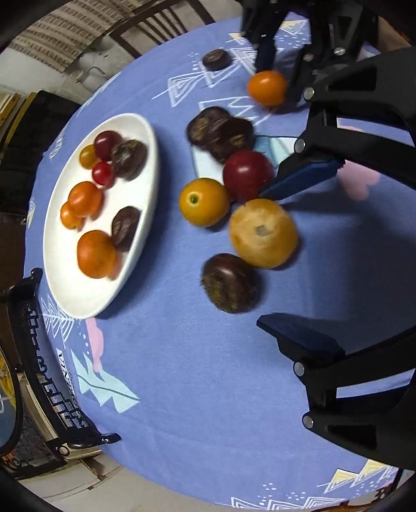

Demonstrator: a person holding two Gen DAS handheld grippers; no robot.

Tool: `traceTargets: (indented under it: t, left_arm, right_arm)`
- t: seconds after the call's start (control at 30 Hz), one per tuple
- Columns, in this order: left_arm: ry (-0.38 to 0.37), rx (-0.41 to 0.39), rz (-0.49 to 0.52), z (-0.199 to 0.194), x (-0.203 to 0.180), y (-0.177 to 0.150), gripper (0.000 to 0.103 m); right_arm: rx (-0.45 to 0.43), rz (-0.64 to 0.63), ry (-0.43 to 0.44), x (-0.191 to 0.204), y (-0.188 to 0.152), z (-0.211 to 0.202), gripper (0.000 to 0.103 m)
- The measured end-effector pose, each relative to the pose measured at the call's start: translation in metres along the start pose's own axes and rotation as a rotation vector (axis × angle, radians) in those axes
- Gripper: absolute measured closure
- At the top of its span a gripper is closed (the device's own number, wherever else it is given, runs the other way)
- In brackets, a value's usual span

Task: Organize fruits
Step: 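Open both tools over the plate and move back to the fruit cluster, then grasp a mandarin with the right tool while the left grasps a pale orange tomato, then carry the mandarin and pale tomato onto the white plate and open both tools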

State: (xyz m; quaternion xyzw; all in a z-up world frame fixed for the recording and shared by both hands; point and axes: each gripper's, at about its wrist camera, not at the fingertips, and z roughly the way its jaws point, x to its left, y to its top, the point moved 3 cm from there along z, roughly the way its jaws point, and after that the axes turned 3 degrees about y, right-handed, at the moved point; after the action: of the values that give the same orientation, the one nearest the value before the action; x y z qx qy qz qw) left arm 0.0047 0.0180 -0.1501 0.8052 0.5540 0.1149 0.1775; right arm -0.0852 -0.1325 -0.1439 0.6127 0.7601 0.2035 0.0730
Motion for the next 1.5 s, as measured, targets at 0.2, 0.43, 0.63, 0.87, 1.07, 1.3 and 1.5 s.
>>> traceTargets:
  t: [0.2,0.43,0.63,0.87,1.07,1.3,1.5]
  left_arm:
    - [-0.033,0.018,0.026,0.0,-0.011,0.005,0.063]
    - [-0.064,0.006,0.015,-0.029,-0.011,-0.005,0.063]
    - [-0.071,-0.07,0.016,-0.066,-0.013,0.02,0.064]
    - [-0.019,-0.121,0.053,-0.085,-0.032,0.051,0.063]
    - [0.006,-0.126,0.064,-0.083,-0.043,0.062,0.063]
    - [0.007,-0.116,0.059,-0.075,-0.044,0.076,0.063]
    - [0.018,-0.113,0.05,-0.06,-0.037,0.105,0.063]
  right_arm:
    - [-0.01,0.037,0.019,-0.009,-0.005,-0.008,0.067]
    - [-0.037,0.056,0.031,-0.015,-0.005,-0.02,0.067]
    - [-0.077,0.058,0.046,-0.019,0.004,-0.036,0.067]
    - [-0.17,0.071,0.062,-0.024,0.032,-0.062,0.067]
    - [-0.202,0.092,0.053,-0.031,0.049,-0.067,0.067]
    - [-0.2,0.08,0.054,-0.036,0.064,-0.062,0.067]
    - [-0.235,0.057,0.038,-0.047,0.103,-0.057,0.067]
